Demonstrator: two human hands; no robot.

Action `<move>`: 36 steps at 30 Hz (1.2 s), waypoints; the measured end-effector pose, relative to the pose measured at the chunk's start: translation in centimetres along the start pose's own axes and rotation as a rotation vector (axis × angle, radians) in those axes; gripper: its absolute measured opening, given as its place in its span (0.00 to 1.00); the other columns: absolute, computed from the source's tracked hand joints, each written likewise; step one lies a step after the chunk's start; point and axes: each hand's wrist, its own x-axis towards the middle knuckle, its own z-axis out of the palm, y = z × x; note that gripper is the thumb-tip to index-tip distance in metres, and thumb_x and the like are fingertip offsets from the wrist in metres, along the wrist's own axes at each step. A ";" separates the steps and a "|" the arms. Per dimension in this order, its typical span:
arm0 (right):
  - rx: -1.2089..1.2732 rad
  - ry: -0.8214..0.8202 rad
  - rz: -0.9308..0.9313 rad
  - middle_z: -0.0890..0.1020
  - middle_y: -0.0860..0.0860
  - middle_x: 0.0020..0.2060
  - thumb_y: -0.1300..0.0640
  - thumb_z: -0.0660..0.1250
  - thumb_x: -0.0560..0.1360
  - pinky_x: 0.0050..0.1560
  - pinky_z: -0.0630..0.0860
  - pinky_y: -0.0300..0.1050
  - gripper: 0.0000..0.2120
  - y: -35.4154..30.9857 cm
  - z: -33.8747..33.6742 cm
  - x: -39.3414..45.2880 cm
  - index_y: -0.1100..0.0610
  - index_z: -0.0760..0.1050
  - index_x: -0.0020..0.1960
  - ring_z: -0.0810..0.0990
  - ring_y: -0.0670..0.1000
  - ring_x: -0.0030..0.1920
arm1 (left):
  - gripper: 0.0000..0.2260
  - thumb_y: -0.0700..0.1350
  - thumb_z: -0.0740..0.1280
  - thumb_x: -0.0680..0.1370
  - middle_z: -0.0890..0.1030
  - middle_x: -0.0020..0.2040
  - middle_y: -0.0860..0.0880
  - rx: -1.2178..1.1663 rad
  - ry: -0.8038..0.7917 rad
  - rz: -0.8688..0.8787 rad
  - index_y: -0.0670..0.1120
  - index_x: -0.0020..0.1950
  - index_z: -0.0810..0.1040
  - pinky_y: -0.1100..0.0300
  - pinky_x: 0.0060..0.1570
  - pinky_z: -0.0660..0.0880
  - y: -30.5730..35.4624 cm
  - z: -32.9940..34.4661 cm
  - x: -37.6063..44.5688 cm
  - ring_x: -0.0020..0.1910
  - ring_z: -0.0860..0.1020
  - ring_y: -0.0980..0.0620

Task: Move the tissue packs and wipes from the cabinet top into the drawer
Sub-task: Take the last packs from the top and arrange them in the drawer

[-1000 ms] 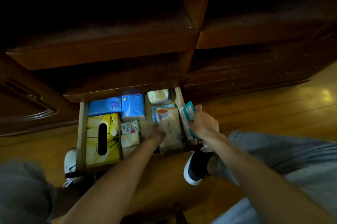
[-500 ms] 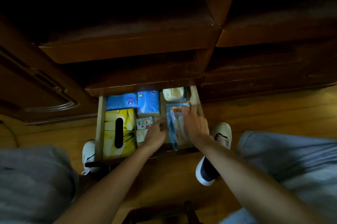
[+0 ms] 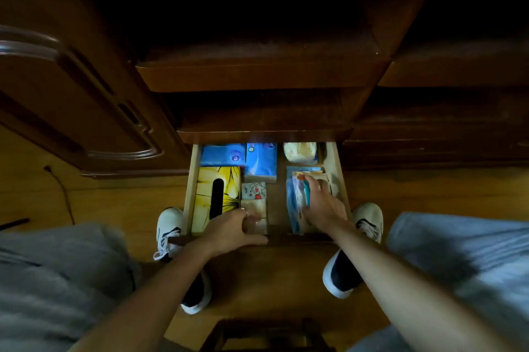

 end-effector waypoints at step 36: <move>-0.309 -0.125 0.152 0.55 0.58 0.81 0.38 0.55 0.82 0.73 0.62 0.58 0.38 -1.3 0.2 12.6 0.59 0.49 0.83 0.59 0.60 0.79 | 0.24 0.73 0.63 0.71 0.84 0.50 0.60 0.074 0.189 0.122 0.58 0.56 0.82 0.60 0.46 0.79 -1.4 1.8 2.0 0.46 0.81 0.62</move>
